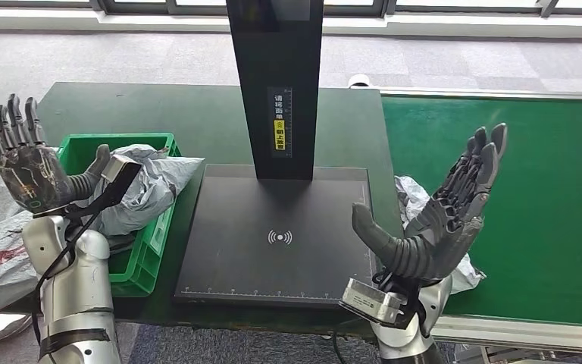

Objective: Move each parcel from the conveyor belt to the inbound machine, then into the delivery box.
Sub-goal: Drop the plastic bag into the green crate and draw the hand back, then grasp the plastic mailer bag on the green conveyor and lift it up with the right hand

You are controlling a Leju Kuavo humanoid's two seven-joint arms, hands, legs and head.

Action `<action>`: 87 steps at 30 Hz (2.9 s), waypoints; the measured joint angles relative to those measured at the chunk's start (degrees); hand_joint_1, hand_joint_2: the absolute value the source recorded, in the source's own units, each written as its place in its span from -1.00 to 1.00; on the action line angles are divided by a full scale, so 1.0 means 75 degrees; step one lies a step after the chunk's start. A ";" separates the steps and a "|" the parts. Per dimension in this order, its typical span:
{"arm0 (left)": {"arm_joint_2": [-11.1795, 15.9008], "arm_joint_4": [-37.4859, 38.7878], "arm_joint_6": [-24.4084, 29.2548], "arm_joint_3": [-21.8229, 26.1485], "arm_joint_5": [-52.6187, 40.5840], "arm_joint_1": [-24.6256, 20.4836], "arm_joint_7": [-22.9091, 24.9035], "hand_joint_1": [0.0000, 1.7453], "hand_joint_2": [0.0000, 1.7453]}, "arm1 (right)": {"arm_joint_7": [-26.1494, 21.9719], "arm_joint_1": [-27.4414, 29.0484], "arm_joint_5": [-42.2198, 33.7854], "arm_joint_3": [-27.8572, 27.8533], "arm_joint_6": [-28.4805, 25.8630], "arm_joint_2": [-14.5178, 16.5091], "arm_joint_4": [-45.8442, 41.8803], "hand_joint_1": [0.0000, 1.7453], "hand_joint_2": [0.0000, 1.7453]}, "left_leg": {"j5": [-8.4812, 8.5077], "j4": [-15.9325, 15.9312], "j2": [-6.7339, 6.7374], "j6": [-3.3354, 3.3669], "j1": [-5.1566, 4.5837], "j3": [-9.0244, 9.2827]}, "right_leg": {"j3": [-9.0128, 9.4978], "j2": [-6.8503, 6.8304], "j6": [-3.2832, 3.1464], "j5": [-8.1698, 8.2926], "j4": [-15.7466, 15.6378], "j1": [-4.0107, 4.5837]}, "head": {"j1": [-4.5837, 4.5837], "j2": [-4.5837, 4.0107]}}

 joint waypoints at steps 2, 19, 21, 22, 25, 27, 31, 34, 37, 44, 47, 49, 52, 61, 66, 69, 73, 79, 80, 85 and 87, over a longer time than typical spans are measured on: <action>-0.0226 -0.0201 0.0000 0.0523 0.0064 -0.0031 -0.0290 -1.00 -1.00 | 0.0061 0.0021 0.0059 -0.0031 0.0000 -0.0007 0.0080 -1.00 1.00 | 0.0001 0.0000 -0.0003 0.0000 0.0001 0.0000 | 0.0001 -0.0005 0.0000 0.0000 0.0000 0.0002 | 0.0000 -0.0001; -0.1067 -0.0957 0.0000 0.1506 0.4755 0.0238 -0.2551 -1.00 -1.00 | 0.0567 0.0124 0.0797 -0.1020 -0.0001 -0.0009 0.1122 -1.00 1.00 | 0.0004 0.0001 -0.0025 0.0000 0.0003 -0.0006 | 0.0005 -0.0024 0.0000 0.0000 0.0000 0.0005 | 0.0000 0.0000; -0.1094 -0.0985 0.0000 0.1498 0.4760 0.0249 -0.2552 -1.00 -1.00 | 0.0568 0.0132 0.0799 -0.1058 -0.0001 -0.0009 0.1177 -1.00 1.00 | 0.0004 0.0001 -0.0024 -0.0001 0.0003 -0.0005 | 0.0005 -0.0023 -0.0001 0.0000 0.0000 0.0006 | -0.0001 -0.0001; -0.1102 -0.0992 0.0000 0.1495 0.4761 0.0251 -0.2552 -1.00 -1.00 | 0.0568 0.0133 0.0799 -0.1070 -0.0001 -0.0009 0.1199 -1.00 1.00 | 0.0004 0.0001 -0.0024 -0.0001 0.0003 -0.0005 | 0.0005 -0.0023 -0.0001 0.0000 0.0000 0.0006 | -0.0001 -0.0001; -0.1120 -0.0998 0.0000 0.1491 0.4763 0.0255 -0.2553 -1.00 -1.00 | 0.0568 0.0134 0.0799 -0.1108 -0.0001 -0.0009 0.1254 -1.00 1.00 | 0.0005 0.0001 -0.0024 -0.0001 0.0003 -0.0004 | 0.0005 -0.0023 -0.0001 0.0000 0.0000 0.0006 | -0.0001 0.0000; -0.1131 -0.1004 0.0000 0.1490 0.4765 0.0258 -0.2554 -1.00 -1.00 | 0.0568 0.0135 0.0799 -0.1123 -0.0001 -0.0009 0.1281 -1.00 1.00 | 0.0005 0.0001 -0.0024 -0.0001 0.0003 -0.0004 | 0.0005 -0.0023 -0.0001 0.0000 0.0000 0.0006 | -0.0001 -0.0001; -0.1144 -0.1016 0.0000 0.1487 0.4765 0.0263 -0.2554 -1.00 -1.00 | 0.0568 0.0136 0.0798 -0.1126 -0.0001 -0.0009 0.1325 -1.00 1.00 | 0.0005 0.0001 -0.0024 -0.0001 0.0003 -0.0005 | 0.0005 -0.0022 -0.0001 0.0000 0.0000 0.0006 | -0.0001 -0.0001; -0.1148 -0.1031 0.0000 0.1484 0.4765 0.0267 -0.2554 -1.00 -1.00 | 0.0568 0.0136 0.0798 -0.1126 -0.0001 -0.0009 0.1344 -1.00 1.00 | 0.0005 0.0001 -0.0024 -0.0001 0.0003 -0.0005 | 0.0005 -0.0022 -0.0001 0.0000 0.0000 0.0006 | -0.0001 0.0000; -0.1149 -0.1035 0.0000 0.1484 0.4765 0.0270 -0.2554 -1.00 -1.00 | 0.0568 0.0136 0.0798 -0.1126 -0.0001 -0.0009 0.1363 -1.00 1.00 | 0.0005 0.0001 -0.0024 -0.0001 0.0003 -0.0005 | 0.0005 -0.0022 -0.0001 0.0000 0.0000 0.0006 | -0.0001 0.0000; -0.1149 -0.1035 0.0000 0.1484 0.4765 0.0271 -0.2554 -1.00 -1.00 | 0.0568 0.0137 0.0798 -0.1129 -0.0001 -0.0009 0.1371 -1.00 1.00 | 0.0005 0.0001 -0.0024 -0.0001 0.0003 -0.0004 | 0.0005 -0.0022 -0.0001 0.0000 0.0000 0.0006 | -0.0001 0.0000; -0.1149 -0.1035 0.0000 0.1483 0.4765 0.0272 -0.2554 -1.00 -1.00 | 0.0568 0.0137 0.0799 -0.1129 -0.0001 -0.0009 0.1371 -1.00 1.00 | 0.0005 0.0001 -0.0024 -0.0001 0.0003 -0.0004 | 0.0005 -0.0022 -0.0001 0.0000 0.0000 0.0006 | -0.0001 -0.0001; -0.1149 -0.1035 0.0000 0.1482 0.4765 0.0273 -0.2554 -1.00 -1.00 | 0.0568 0.0137 0.0799 -0.1129 -0.0001 -0.0009 0.1371 -1.00 1.00 | 0.0005 0.0001 -0.0024 -0.0001 0.0003 -0.0004 | 0.0005 -0.0022 -0.0001 0.0000 0.0000 0.0006 | -0.0001 -0.0001; -0.1149 -0.1035 0.0000 0.1482 0.4765 0.0273 -0.2554 -1.00 -1.00 | 0.0568 0.0137 0.0798 -0.1131 -0.0001 -0.0009 0.1371 -1.00 1.00 | 0.0005 0.0001 -0.0024 -0.0001 0.0003 -0.0004 | 0.0005 -0.0021 -0.0001 0.0000 0.0000 0.0006 | -0.0001 -0.0001; -0.1152 -0.1035 0.0000 0.1479 0.4765 0.0274 -0.2554 -1.00 -1.00 | 0.0568 0.0138 0.0799 -0.1151 -0.0001 -0.0009 0.1380 -1.00 1.00 | 0.0005 0.0001 -0.0024 -0.0001 0.0003 -0.0004 | 0.0005 -0.0021 -0.0001 0.0000 0.0000 0.0006 | -0.0001 0.0000; -0.1152 -0.1035 0.0000 0.1474 0.4765 0.0275 -0.2554 -1.00 -1.00 | 0.0568 0.0138 0.0799 -0.1164 -0.0001 -0.0009 0.1380 -1.00 1.00 | 0.0005 0.0001 -0.0024 -0.0001 0.0003 -0.0004 | 0.0005 -0.0021 -0.0001 0.0000 0.0000 0.0006 | -0.0001 -0.0001; -0.1152 -0.1036 0.0000 0.1473 0.4765 0.0276 -0.2554 -1.00 0.50 | 0.0568 0.0138 0.0798 -0.1166 -0.0001 -0.0009 0.1381 -1.00 1.00 | 0.0005 0.0001 -0.0024 -0.0001 0.0003 -0.0004 | 0.0005 -0.0021 -0.0001 0.0000 0.0000 0.0006 | -0.0001 -0.0001; -0.1151 -0.1487 -0.1408 0.1065 0.6215 0.0841 -0.2028 -1.00 1.00 | 0.1847 -0.0119 0.1991 -0.1492 0.0973 -0.0391 0.1943 -1.00 1.00 | -0.0021 0.0002 0.0021 -0.0003 0.0002 0.0028 | 0.0013 0.0023 -0.0002 -0.0003 -0.0007 0.0004 | -0.0008 -0.0001; -0.0784 -0.3400 -0.6866 -0.2014 1.1700 0.2496 -0.1332 -1.00 1.00 | 0.7620 -0.1068 0.3571 -0.3611 0.1610 -0.1852 0.4901 -1.00 1.00 | 0.0005 0.0053 -0.0198 0.0077 0.0015 -0.0059 | 0.0058 -0.0195 0.0074 -0.0029 -0.0011 -0.0006 | -0.0017 0.0000; -0.0736 -0.3573 -0.6884 -0.2321 1.1714 0.2646 -0.1312 -1.00 1.00 | 0.7623 -0.1167 0.3589 -0.3737 0.1547 -0.1950 0.5174 -1.00 1.00 | -0.0004 0.0054 -0.0168 0.0079 0.0008 -0.0052 | 0.0055 -0.0164 0.0074 -0.0022 -0.0011 -0.0013 | -0.0019 0.0000; -0.0643 -0.4132 -0.6099 -0.3231 1.1379 0.3152 -0.1270 -1.00 1.00 | 0.6414 -0.1439 0.3617 -0.4130 0.1510 -0.2263 0.6149 -1.00 1.00 | -0.0031 0.0053 -0.0087 0.0091 -0.0010 -0.0025 | 0.0045 -0.0085 0.0083 -0.0025 -0.0013 -0.0025 | -0.0025 -0.0001; -0.0630 -0.4243 -0.6069 -0.3405 1.1365 0.3258 -0.1268 -1.00 1.00 | 0.6377 -0.1508 0.3615 -0.4221 0.1508 -0.2335 0.6345 -1.00 1.00 | -0.0030 0.0051 -0.0091 0.0091 -0.0009 -0.0025 | 0.0047 -0.0088 0.0085 -0.0029 -0.0013 -0.0024 | -0.0023 -0.0001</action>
